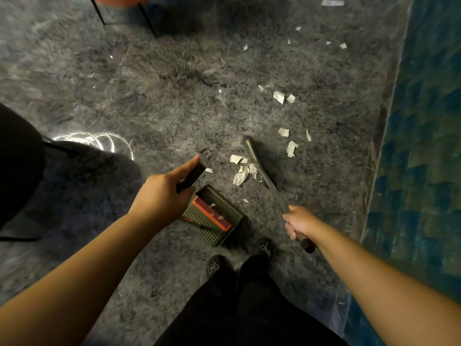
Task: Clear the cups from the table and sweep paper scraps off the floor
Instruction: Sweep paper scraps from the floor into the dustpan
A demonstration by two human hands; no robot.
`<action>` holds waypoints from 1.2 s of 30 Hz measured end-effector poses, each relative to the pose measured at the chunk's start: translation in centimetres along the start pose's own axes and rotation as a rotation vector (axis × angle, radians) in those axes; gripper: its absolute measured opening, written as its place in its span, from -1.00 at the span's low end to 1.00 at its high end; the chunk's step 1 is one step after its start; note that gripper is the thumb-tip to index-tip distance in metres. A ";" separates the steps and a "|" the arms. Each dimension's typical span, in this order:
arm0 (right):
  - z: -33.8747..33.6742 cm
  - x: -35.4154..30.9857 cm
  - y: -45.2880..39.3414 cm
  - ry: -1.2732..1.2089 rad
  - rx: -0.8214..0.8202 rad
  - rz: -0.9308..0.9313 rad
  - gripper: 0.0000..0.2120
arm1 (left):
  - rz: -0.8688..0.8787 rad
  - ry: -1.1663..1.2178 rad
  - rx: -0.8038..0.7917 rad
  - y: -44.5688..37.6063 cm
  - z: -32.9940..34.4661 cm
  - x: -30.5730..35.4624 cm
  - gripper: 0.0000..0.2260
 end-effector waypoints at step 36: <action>11.4 -7.4 -2.7 0.042 -0.199 -0.060 -0.61 | -0.136 0.033 0.153 0.9 -4.8 -9.4 -0.44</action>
Point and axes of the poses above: each hand's wrist, its own y-axis away from the middle knuckle, its own z-axis out of the palm, x = y × z, the point moved 8 cm from there along -y, towards the middle knuckle, and after that the axes turned 2 degrees about -x, right-handed, at the moved point
